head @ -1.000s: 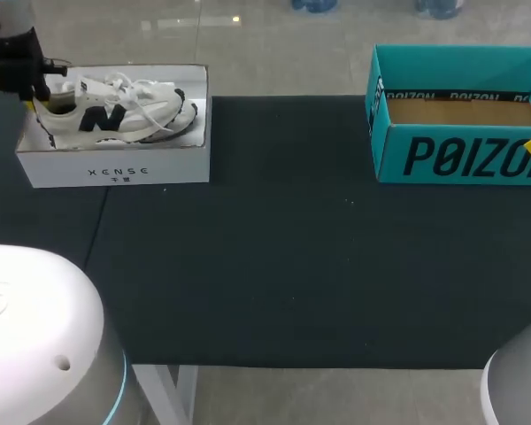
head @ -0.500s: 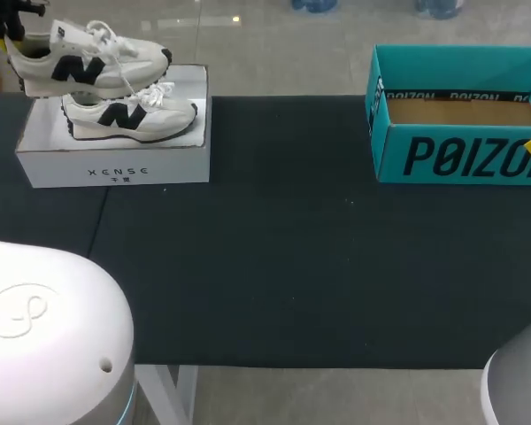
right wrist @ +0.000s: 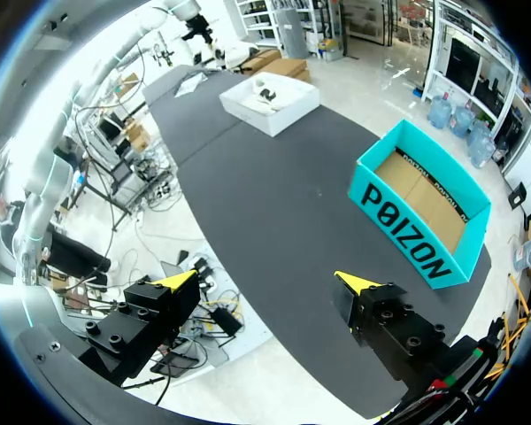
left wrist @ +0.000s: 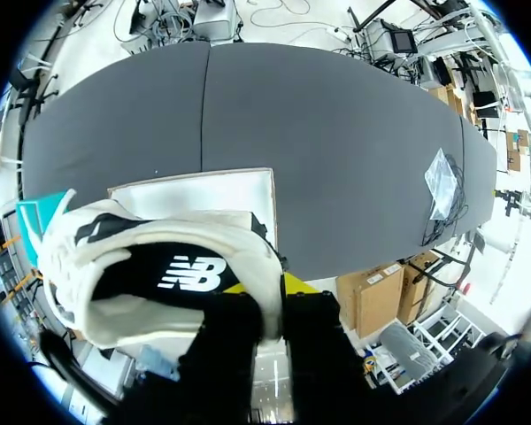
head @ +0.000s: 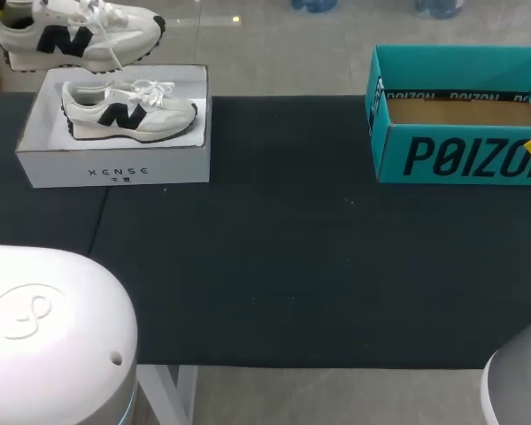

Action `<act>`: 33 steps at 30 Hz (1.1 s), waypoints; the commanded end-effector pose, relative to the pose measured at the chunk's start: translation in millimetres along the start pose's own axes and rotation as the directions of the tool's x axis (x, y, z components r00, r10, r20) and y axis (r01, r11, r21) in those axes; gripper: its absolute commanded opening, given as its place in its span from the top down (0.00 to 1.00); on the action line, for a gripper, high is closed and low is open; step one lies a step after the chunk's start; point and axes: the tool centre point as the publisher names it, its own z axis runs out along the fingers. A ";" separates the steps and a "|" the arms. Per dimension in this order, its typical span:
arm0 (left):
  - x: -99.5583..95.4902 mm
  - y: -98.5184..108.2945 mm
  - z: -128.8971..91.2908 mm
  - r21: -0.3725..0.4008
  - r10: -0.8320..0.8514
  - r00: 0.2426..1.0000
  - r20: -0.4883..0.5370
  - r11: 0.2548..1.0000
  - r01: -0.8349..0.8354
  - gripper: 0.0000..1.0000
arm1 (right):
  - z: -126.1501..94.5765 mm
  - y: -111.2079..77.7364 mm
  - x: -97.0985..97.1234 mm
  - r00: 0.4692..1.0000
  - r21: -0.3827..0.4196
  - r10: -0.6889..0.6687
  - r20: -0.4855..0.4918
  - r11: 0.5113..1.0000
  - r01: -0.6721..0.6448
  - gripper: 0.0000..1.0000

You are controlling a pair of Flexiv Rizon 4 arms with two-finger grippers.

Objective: Take the shoe out of the shoebox, open the shoe tongue, remove and reinsert the insole, then place the shoe into the shoebox

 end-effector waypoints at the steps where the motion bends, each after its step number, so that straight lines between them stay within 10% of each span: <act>1: 0.5 -1.9 -1.6 -0.004 0.000 1.000 -0.001 1.000 0.000 1.00 | -0.1 2.3 -1.4 1.000 0.006 0.001 -0.003 1.000 -0.001 0.00; 12: 0.5 -1.9 -1.6 -0.004 0.000 1.000 -0.001 1.000 0.000 1.00 | -0.1 2.3 -1.4 1.000 0.006 0.001 -0.003 1.000 -0.001 0.00; 33: -123.2 -178.6 -43.5 -0.010 0.151 0.983 0.107 0.988 -0.151 1.00 | -0.1 2.3 -1.4 1.000 0.006 0.001 -0.003 1.000 -0.001 0.00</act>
